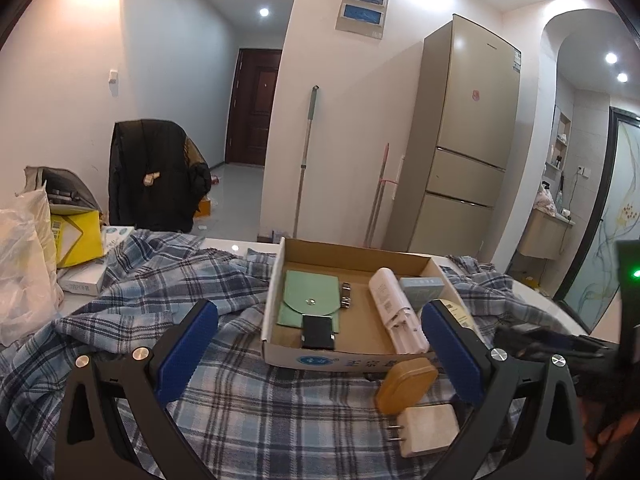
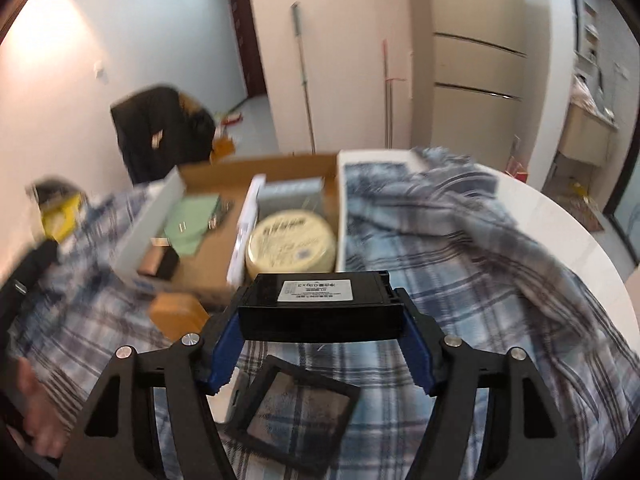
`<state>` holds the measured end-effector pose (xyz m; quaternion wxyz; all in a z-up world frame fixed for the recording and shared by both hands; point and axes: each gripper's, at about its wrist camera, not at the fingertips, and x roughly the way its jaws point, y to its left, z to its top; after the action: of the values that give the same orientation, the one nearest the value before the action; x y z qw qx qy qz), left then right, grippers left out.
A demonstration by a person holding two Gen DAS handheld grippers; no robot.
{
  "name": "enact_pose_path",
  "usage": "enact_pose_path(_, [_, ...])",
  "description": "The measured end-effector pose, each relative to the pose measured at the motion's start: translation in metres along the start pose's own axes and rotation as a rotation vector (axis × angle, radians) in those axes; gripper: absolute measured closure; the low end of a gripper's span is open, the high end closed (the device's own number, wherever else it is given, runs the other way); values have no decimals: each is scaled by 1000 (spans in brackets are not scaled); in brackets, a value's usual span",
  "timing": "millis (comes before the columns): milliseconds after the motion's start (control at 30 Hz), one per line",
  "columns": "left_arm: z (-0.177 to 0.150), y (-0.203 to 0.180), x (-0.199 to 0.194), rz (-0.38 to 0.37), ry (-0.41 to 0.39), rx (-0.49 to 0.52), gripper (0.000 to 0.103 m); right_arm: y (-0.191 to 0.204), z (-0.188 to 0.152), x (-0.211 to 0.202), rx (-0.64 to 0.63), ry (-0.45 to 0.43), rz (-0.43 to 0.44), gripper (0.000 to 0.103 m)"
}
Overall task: Organize rigid objects
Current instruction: 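Grasp the orange plastic box with the left tool while the right tool holds the black case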
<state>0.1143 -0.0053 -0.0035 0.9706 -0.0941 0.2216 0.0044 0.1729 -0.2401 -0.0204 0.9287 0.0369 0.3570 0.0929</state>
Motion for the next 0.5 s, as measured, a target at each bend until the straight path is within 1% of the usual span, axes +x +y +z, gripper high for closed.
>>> enact_pose_path(33, [1,-2,0,-2,18,-4,0,-4,0,-7,5,-18,-2,35])
enact_pose_path(100, [4,-10,9,22,109,10,0,-6,-2,-21,-20,-77,-17,35])
enact_pose_path(133, [5,-12,12,7,146,12,0,-6,-4,-25,-39,-106,-33,35])
enact_pose_path(167, [5,-14,14,-27,161,-6,0,-5,-5,-28,-61,-138,-56,35])
enact_pose_path(200, [4,-16,14,-37,168,-18,0,-4,-6,-30,-73,-157,-71,35])
enact_pose_path(233, [4,-20,16,-36,184,-18,0,-4,-8,-30,-76,-168,-78,35])
enact_pose_path(333, [3,-37,34,8,313,37,0,-11,-8,-26,-63,-150,-50,35])
enact_pose_path(367, [1,-40,42,8,355,40,0,-13,-10,-25,-60,-148,-57,35])
enact_pose_path(400, [0,-43,49,-8,381,30,0,-13,-11,-25,-62,-154,-73,35])
enact_pose_path(467, [-2,-45,57,-47,392,4,0,-14,-13,-26,-86,-178,-129,35])
enact_pose_path(500, [-3,-47,60,-48,398,-1,0,-14,-13,-26,-92,-190,-150,35])
